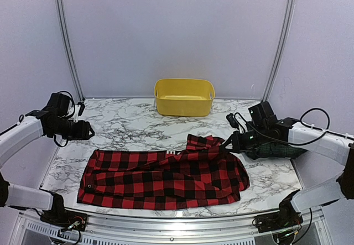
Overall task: Fold and stack the mixed laundry pile
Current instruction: Fold the 1/3-folded shirt at the center of the board.
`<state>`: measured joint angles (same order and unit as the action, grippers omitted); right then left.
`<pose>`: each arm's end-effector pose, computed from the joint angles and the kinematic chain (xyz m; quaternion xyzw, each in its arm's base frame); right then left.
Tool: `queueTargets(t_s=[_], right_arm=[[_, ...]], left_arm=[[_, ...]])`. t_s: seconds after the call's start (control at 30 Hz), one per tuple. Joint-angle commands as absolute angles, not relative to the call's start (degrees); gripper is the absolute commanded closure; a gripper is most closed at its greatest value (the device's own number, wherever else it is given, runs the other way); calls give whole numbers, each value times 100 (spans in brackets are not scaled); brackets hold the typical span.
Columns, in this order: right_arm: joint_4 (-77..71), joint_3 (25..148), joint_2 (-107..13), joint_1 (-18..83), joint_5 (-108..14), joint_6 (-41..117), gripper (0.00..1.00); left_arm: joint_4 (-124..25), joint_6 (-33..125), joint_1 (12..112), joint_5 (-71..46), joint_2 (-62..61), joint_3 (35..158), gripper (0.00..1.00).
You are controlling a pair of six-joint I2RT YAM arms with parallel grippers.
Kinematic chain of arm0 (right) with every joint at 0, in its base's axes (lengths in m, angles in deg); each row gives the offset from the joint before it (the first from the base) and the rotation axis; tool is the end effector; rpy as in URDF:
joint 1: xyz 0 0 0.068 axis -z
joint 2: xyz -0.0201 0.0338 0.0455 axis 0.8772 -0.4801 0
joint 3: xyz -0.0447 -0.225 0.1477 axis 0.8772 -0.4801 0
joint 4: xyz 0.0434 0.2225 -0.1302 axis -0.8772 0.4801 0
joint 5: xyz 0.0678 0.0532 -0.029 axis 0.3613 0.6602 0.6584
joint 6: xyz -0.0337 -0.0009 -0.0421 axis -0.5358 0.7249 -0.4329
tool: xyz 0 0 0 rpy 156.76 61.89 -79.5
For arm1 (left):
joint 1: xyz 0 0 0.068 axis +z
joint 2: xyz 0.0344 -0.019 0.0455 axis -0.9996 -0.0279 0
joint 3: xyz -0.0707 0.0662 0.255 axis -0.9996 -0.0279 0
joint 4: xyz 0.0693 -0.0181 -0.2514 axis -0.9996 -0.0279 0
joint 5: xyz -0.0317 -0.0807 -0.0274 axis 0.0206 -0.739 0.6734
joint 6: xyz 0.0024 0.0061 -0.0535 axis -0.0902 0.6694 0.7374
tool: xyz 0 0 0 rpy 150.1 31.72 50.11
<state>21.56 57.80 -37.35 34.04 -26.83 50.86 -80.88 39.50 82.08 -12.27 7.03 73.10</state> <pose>0.2159 0.1300 0.2365 -0.1431 0.9040 0.3412 0.2141 0.2427 -0.0321 0.2532 0.0352 0.9322 -0.1015 0.3456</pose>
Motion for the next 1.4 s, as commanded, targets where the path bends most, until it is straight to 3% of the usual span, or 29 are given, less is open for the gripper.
queueTargets(t_s=[0.0,0.3,0.43,0.47,0.57,0.63,0.77,0.9,1.03,1.23,1.37], right_arm=[[1975,6113,-4131,3365,-2897,5110,100],[2543,5707,-4056,3354,-2729,5077,100],[2733,5179,-3978,3349,-2676,5250,100],[2765,5082,-3992,3345,-2599,5257,97],[2965,5010,-4006,3345,-2454,5122,83],[3137,5233,-3952,3353,-2428,4956,73],[3246,6011,-3887,3663,-2885,4783,55],[3030,6866,-4330,4327,-3168,4679,52],[2799,7871,-5223,4370,-3110,4373,49],[3412,9449,-6623,3929,-2614,3261,51],[3901,9761,-7069,3310,-2855,2657,51]], left_arm=[[-7803,4212,8206,-1199,959,7313,31],[-7528,5039,8260,-1670,839,7724,24],[-7019,5344,8260,-1636,1155,7692,9],[-6873,5415,8260,-1607,1255,7650,3],[-6589,5989,8260,-928,1633,7540,1],[-6576,6067,8267,-798,1814,7514,1],[-6497,5749,8261,-1719,1524,7661,1],[-6597,5720,8247,-2236,1034,7821,1],[-6595,5657,8147,-2273,855,7861,1],[-6620,5537,8005,-2303,647,7951,1],[-6624,5509,7953,-2248,587,7964,1]])
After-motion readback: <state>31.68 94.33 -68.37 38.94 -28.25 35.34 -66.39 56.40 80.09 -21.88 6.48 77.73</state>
